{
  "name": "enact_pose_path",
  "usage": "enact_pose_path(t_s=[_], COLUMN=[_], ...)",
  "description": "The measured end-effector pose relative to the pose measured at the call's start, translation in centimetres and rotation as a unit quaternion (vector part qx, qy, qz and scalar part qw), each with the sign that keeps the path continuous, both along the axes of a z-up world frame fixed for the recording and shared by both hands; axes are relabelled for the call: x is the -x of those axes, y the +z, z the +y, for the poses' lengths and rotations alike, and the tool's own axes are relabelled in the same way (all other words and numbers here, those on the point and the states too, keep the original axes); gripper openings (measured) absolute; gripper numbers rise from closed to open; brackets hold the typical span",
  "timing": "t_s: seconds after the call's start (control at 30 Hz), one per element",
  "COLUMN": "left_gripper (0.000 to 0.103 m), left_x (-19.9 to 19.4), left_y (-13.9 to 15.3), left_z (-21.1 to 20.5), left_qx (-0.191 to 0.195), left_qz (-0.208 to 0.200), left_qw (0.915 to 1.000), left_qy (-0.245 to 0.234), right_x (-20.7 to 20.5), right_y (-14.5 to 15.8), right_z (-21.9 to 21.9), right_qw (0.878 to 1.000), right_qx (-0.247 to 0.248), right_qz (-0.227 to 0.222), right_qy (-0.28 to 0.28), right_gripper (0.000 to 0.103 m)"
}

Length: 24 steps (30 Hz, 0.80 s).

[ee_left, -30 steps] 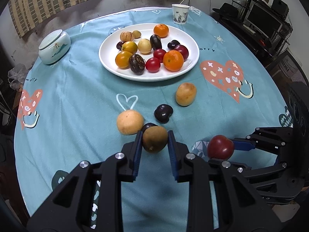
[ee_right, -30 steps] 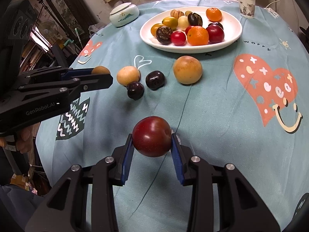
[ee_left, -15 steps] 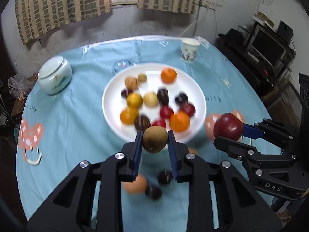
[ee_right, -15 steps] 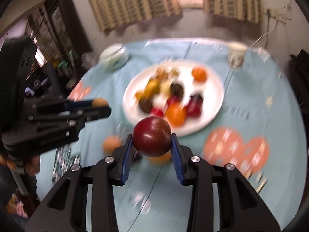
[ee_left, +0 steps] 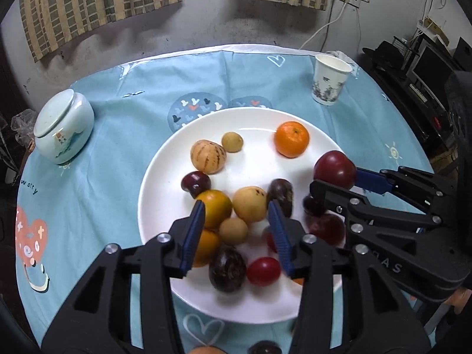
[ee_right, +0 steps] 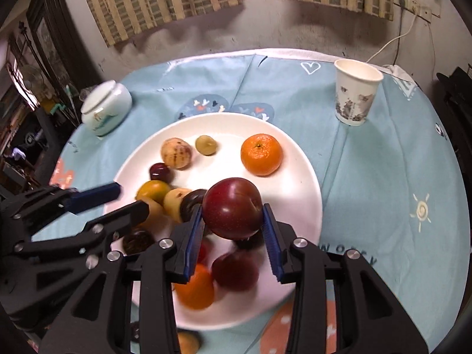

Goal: Organize fruits
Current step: 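Lower the kiwi and red plum onto the plate and open both tools, then grasp the large pomelo with the right tool while the left tool grasps a pepino melon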

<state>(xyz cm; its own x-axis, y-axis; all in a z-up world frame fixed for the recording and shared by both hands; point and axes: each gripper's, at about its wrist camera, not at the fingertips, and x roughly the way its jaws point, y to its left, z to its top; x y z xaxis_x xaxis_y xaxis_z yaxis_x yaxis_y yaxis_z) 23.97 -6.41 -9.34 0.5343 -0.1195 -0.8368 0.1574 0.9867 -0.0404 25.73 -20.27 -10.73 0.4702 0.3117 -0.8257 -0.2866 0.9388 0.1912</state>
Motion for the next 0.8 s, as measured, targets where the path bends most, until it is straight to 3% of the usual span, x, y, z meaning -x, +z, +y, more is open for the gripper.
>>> enact_pose_path(t_s=[0.07,0.1,0.13,0.27,0.4,0.57,0.67,0.8], left_gripper=[0.046,0.047,0.048,0.048,0.049,0.053,0.053,0.053], left_x=[-0.4,-0.5,-0.5,-0.2,1.4,5.3,9.1,15.1], left_y=[-0.3,-0.4,-0.4,0.0,2.2,5.0,5.3,2.9], left_z=[0.2,0.5,0.7,1.6,2.7,4.5,5.5,7.1], left_qx=[0.004,0.005,0.009,0.012,0.025,0.036,0.037,0.032], left_qz=[0.002,0.002,0.004,0.003,-0.017,-0.043,-0.046,-0.019], left_qw=[1.0000,1.0000,0.9999,0.9997,0.9993,0.9983,0.9982,0.9993], left_qy=[0.003,0.007,0.009,0.018,0.022,0.019,0.009,0.001], right_x=[-0.7,-0.9,-1.0,-0.8,1.2,7.4,11.6,17.6], right_y=[-0.4,-0.5,-0.5,0.3,2.0,4.7,4.4,1.3], right_z=[-0.1,-0.5,-0.9,-1.6,-2.0,-1.4,-0.8,0.1], right_qw=[1.000,1.000,0.999,0.998,0.998,0.997,0.997,0.997], right_qx=[-0.001,-0.002,-0.016,-0.043,-0.053,-0.057,-0.052,-0.037], right_qz=[-0.001,-0.008,-0.009,-0.009,-0.013,-0.042,-0.043,-0.023], right_qy=[-0.010,-0.026,-0.030,-0.036,-0.029,0.024,0.043,0.058], right_gripper=[0.053,0.067,0.071,0.071,0.071,0.071,0.071,0.071])
